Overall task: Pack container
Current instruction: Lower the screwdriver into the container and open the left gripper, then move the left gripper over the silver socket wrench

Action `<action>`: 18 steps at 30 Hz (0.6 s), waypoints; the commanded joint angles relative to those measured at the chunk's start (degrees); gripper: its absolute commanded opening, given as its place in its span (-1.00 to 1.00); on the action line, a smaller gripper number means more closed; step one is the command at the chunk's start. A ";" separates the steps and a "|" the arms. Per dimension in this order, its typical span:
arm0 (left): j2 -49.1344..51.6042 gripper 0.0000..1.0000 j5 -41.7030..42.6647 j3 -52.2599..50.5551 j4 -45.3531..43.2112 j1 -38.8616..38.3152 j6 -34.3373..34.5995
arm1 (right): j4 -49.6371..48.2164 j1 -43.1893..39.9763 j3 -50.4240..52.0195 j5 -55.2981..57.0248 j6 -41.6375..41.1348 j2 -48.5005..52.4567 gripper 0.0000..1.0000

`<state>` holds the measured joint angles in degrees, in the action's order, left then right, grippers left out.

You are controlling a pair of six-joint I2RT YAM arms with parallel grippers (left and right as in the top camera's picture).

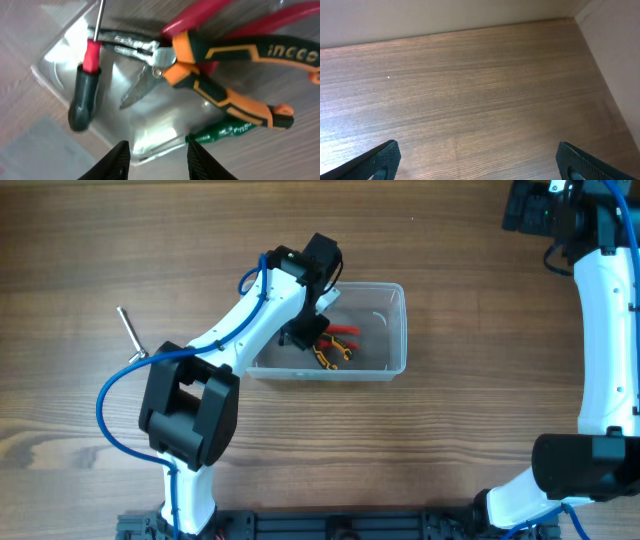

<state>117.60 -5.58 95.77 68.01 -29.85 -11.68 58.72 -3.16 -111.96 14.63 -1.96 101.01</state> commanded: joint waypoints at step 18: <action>-16.81 -0.17 -1.62 13.18 11.80 27.96 28.87 | -0.15 0.09 -0.81 0.39 -1.07 -0.72 1.00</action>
<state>98.63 -6.59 110.83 77.78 -9.54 12.34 58.74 -3.16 -111.96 14.63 -1.96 101.01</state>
